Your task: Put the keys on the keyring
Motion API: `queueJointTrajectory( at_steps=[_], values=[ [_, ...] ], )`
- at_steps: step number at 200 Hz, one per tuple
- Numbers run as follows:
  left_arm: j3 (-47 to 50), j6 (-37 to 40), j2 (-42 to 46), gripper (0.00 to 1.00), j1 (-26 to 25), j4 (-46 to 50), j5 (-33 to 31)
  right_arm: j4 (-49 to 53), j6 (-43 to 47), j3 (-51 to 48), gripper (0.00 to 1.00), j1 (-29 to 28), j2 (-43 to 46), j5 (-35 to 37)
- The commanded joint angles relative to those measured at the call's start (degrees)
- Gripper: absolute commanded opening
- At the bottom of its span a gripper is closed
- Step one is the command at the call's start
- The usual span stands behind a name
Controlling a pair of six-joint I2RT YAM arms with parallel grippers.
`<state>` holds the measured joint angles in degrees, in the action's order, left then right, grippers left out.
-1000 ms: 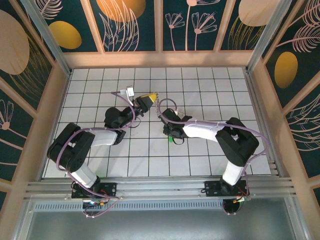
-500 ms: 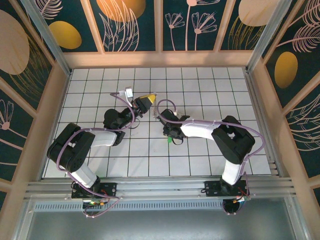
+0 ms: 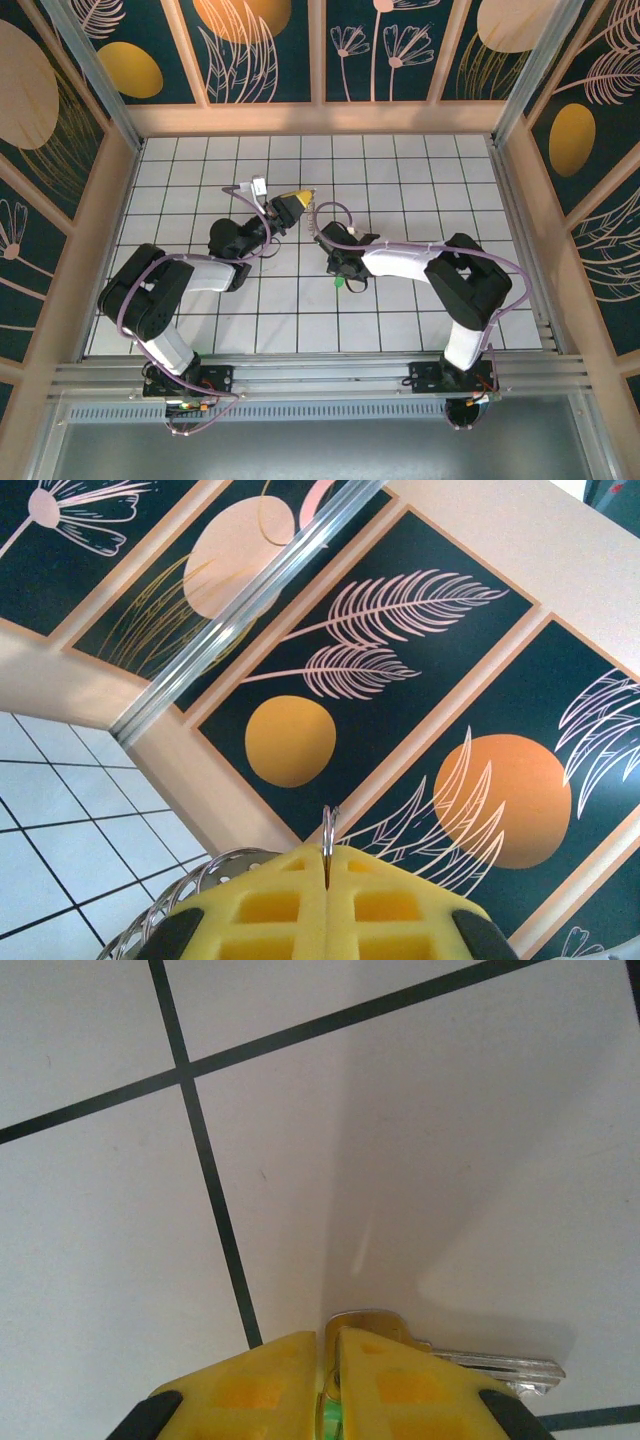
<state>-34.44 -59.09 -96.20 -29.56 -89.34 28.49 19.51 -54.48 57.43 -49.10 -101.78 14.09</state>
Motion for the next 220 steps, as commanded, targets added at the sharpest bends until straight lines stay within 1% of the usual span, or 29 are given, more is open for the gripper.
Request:
queueJointTrajectory(
  at_steps=[1, 96, 134, 145, 168, 188, 202, 207, 220],
  values=[
    [-0.98, -1.02, -0.27, 0.00, 0.38, -5.20, 1.17, 1.84, -0.19, -0.71, 0.16, -0.56, 2.12, 1.73],
    [-1.53, -1.92, -1.29, 0.00, 0.32, -6.27, 1.42, 2.11, -0.04, -0.86, 0.16, -1.08, 2.81, 2.43],
    [-1.69, -2.43, -1.62, 0.00, 0.38, -6.89, 1.59, 2.73, -0.38, -1.29, 0.14, -1.35, 3.66, 2.86],
    [-1.69, -2.63, -1.62, 0.00, 0.38, -6.95, 1.71, 2.85, -0.37, -1.56, 0.10, -1.43, 4.29, 3.03],
    [-1.60, -2.70, -1.62, 0.00, 0.34, -7.25, 1.69, 2.65, -0.35, -2.23, 0.08, -1.54, 4.95, 3.23],
    [-1.60, -2.92, -1.62, 0.00, 0.38, -7.51, 1.73, 2.30, -0.10, -2.41, 0.08, -1.44, 4.59, 2.90],
    [-1.60, -3.05, -1.62, 0.00, 0.38, -7.78, 1.74, 1.73, 0.20, -2.42, 0.10, -1.52, 4.14, 2.51],
    [-1.60, -3.19, -3.10, 0.00, 0.38, -7.82, 1.64, 1.55, 0.31, -2.41, 0.10, -1.56, 3.88, 2.37],
    [-1.63, -3.22, -3.28, 0.00, 0.38, -8.03, 1.69, 1.41, 0.42, -2.40, 0.10, -1.57, 3.43, 2.35]
  ],
)
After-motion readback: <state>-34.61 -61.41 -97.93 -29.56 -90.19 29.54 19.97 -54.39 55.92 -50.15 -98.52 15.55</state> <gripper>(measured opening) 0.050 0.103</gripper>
